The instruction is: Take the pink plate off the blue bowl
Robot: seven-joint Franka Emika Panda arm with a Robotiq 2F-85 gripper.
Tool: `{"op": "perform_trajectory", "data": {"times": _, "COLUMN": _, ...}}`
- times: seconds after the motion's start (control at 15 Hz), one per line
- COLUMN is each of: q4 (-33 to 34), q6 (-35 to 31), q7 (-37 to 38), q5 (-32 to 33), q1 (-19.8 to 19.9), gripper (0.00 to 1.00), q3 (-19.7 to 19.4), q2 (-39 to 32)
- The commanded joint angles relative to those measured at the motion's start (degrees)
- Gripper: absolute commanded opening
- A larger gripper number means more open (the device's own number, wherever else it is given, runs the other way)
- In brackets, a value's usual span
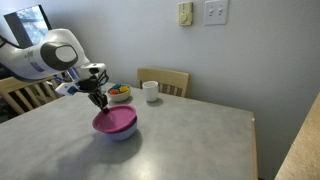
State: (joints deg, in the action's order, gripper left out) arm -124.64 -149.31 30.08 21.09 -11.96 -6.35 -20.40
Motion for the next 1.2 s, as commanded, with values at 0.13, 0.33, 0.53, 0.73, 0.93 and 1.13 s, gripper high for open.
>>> {"op": "perform_trajectory", "data": {"times": 0.13, "q4": 0.38, "q6": 12.57, "q7": 8.53, "q5": 10.65, "q1": -4.73, "gripper": 0.03, "q3": -0.98, "q2": 7.48}}
{"op": "perform_trajectory", "data": {"times": 0.33, "q4": 1.31, "q6": 13.67, "q7": 7.27, "q5": 11.73, "q1": -3.61, "gripper": 0.03, "q3": 2.71, "q2": 9.46}}
{"op": "perform_trajectory", "data": {"times": 0.53, "q4": 1.85, "q6": 8.42, "q7": 6.21, "q5": 10.92, "q1": -3.21, "gripper": 0.03, "q3": 5.85, "q2": 10.01}}
{"op": "perform_trajectory", "data": {"times": 0.73, "q4": 1.93, "q6": 0.62, "q7": 3.47, "q5": 8.27, "q1": -2.85, "gripper": 0.03, "q3": 8.37, "q2": 9.36}}
{"op": "perform_trajectory", "data": {"times": 0.93, "q4": 1.07, "q6": -4.45, "q7": -0.21, "q5": 1.2, "q1": -2.82, "gripper": 0.03, "q3": 10.59, "q2": 8.57}}
{"op": "perform_trajectory", "data": {"times": 1.13, "q4": 0.66, "q6": -4.04, "q7": -3.87, "q5": -7.29, "q1": -3.09, "gripper": 0.03, "q3": 12.3, "q2": 7.79}}
